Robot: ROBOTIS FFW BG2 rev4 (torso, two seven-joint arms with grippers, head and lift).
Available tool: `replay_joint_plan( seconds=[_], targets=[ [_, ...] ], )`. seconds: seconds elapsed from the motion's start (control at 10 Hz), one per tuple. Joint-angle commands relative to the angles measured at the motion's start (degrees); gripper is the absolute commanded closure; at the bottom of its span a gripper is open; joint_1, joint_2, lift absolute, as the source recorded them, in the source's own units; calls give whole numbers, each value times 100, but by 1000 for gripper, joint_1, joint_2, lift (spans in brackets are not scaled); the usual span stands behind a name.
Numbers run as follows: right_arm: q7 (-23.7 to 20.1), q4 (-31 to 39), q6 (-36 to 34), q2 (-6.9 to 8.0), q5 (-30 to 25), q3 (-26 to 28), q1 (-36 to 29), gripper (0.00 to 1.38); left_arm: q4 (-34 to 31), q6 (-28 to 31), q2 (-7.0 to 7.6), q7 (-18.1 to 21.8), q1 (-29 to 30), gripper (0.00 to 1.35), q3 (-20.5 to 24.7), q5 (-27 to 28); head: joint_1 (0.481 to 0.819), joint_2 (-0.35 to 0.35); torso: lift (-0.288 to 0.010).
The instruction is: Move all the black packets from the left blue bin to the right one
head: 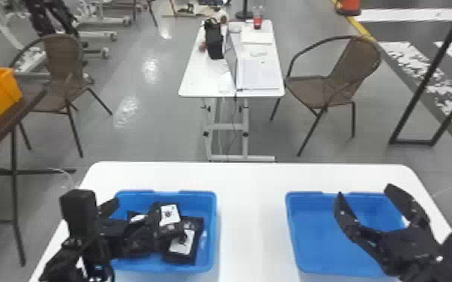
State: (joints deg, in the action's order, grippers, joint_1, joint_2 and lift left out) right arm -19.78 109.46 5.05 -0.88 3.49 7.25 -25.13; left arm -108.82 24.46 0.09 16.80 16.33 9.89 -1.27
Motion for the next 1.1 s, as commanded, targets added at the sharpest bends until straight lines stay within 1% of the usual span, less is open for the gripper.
replay_joint_plan(
  seconds=[0.0, 0.2, 0.3, 0.4, 0.5, 0.6, 0.7, 0.8, 1.0],
  targets=[
    [0, -21, -13, 0, 11, -22, 17, 96, 265, 692, -24, 69, -306, 99, 48, 127, 695, 41, 0],
    [-9, -39, -13, 0, 28, -31, 26, 98, 766, 1544, -24, 324, -772, 99, 65, 180, 695, 46, 0],
    [-9, -56, -13, 0, 81, -31, 44, 98, 1047, 1694, 0, 456, -965, 99, 57, 233, 695, 41, 0],
    [-9, -56, -13, -9, 81, -31, 44, 98, 1232, 1852, 18, 482, -1124, 99, 57, 321, 695, 37, 0],
    [-9, -65, -13, -9, 116, -31, 44, 98, 1495, 1861, 27, 561, -1256, 99, 83, 356, 695, 31, 0],
    [-9, -82, -13, -9, 152, -31, 35, 98, 1865, 1852, 53, 728, -1449, 99, 109, 391, 695, 31, 0],
    [-9, -82, -13, -18, 152, -31, 44, 98, 2242, 1746, 114, 816, -1651, 99, 39, 409, 695, 28, 0],
    [-9, -91, -13, -18, 195, -31, 53, 98, 2673, 1553, 185, 1001, -1897, 99, -31, 400, 695, 26, 0],
    [-26, -109, -13, -18, 195, -31, 88, 98, 3025, 1421, 193, 1045, -2143, 99, -75, 549, 695, 13, 0]
  ],
)
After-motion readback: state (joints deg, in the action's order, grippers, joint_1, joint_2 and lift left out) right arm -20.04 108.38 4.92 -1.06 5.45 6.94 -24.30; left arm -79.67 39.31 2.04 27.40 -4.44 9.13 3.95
